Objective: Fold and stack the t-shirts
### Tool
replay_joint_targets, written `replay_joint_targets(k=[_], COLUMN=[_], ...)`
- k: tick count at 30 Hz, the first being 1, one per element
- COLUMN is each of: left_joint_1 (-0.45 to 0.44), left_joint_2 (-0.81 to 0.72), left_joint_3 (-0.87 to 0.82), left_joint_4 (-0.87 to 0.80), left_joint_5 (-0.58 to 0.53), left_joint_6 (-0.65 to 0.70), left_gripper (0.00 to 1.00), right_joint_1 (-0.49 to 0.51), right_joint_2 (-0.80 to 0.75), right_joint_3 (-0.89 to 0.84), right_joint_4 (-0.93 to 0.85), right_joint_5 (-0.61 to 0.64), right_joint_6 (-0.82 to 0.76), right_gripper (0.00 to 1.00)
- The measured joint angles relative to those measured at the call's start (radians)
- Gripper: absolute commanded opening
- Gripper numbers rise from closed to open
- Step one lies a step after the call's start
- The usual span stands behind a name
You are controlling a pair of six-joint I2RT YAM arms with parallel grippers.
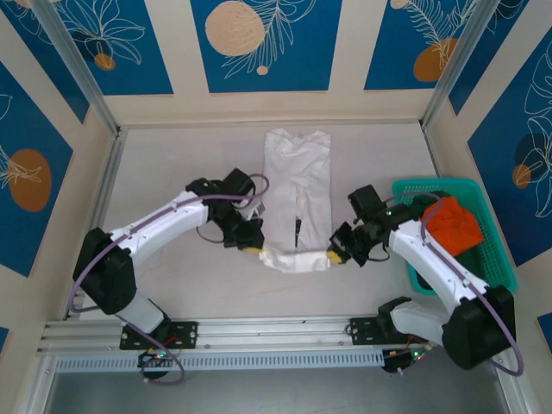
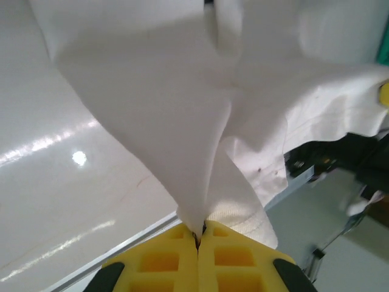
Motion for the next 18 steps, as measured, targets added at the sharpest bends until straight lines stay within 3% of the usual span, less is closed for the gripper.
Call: replay_joint_targets(k=[7,18], left_joint_1=[0.177,0.267], left_joint_2=[0.245,0.645], left_joint_3=[0.29,0.578], left_joint_4=[-0.012,-0.003], left_joint_5=[0.046,0.134], left_joint_6=[-0.001,-0.03], left_gripper=[0.0,0.0], right_joint_1=[-0.142,-0.225], right_joint_2=[0.349,0.842], right_joint_3=[0.338,0.731], right_joint_4=[-0.01,-0.034], right_joint_5=[0.012,0.011], right_joint_6=[-0.09,-0.147], right_gripper=[0.0,0.0])
